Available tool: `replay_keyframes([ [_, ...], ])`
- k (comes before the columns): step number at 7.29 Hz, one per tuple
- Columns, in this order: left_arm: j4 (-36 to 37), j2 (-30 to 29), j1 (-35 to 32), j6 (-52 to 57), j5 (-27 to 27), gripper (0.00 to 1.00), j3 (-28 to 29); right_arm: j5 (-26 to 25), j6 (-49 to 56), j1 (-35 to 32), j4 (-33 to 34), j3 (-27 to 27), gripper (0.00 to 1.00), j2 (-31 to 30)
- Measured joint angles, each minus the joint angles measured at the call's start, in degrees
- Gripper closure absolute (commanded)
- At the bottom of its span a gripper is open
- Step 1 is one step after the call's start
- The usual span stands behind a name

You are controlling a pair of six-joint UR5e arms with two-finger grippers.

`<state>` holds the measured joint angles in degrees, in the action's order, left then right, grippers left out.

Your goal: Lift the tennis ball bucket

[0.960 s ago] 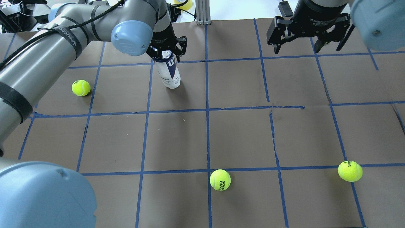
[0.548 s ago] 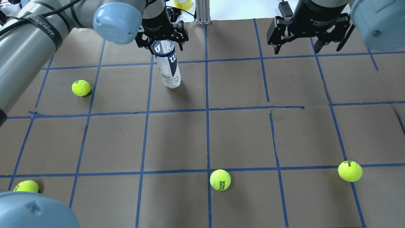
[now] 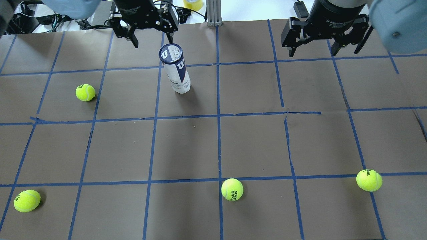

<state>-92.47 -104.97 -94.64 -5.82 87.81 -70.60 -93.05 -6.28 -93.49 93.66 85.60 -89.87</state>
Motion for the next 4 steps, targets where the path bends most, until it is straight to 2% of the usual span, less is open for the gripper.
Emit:
replay_keyframes([
  [4,-3.14,9.52,5.62,7.95,1.35,0.0,-8.6,-0.11,0.03,-0.01,-0.05,0.02,0.0,-0.04],
])
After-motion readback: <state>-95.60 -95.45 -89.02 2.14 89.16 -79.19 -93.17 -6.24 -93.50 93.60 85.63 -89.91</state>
